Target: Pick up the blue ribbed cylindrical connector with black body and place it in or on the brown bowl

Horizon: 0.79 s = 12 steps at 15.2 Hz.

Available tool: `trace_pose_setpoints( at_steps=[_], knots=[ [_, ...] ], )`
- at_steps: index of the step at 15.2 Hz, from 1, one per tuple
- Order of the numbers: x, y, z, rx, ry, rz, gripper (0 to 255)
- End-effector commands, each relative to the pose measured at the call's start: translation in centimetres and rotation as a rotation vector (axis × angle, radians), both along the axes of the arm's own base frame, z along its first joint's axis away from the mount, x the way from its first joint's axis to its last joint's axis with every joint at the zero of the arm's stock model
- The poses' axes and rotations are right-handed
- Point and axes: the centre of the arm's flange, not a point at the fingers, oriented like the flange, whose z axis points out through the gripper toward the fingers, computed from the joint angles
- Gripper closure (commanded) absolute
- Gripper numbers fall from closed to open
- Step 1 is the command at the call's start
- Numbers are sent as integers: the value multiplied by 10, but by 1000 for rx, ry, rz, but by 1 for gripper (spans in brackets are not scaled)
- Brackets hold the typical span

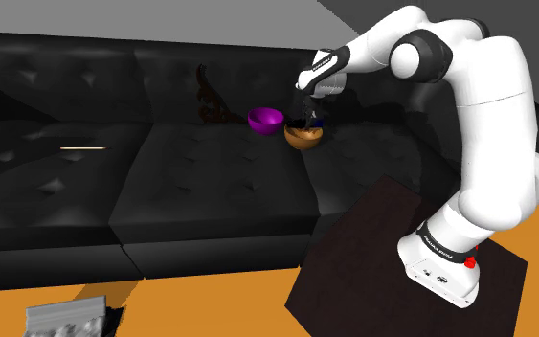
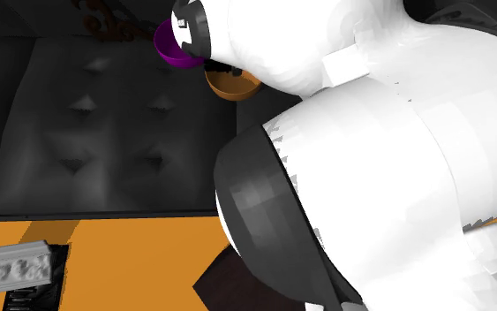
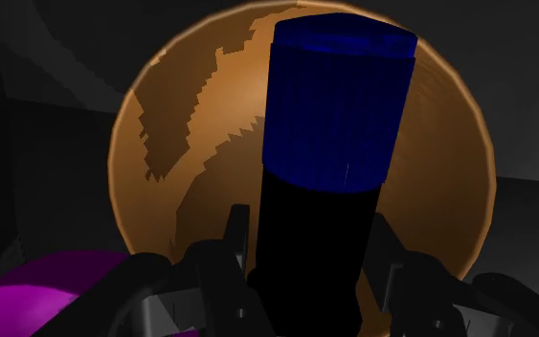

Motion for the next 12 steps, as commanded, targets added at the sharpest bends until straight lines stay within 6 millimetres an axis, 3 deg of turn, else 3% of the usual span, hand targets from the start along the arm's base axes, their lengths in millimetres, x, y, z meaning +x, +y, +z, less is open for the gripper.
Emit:
trace_pose_setpoints(
  at_steps=[1,2,3,8,12],
  knots=[
    [0,0,0,0,0,0,255],
    [0,0,0,0,0,0,255],
    [0,0,0,0,0,0,0],
    [0,0,0,0,0,0,0],
    [-3,-1,50,0,0,0,0]
  ],
)
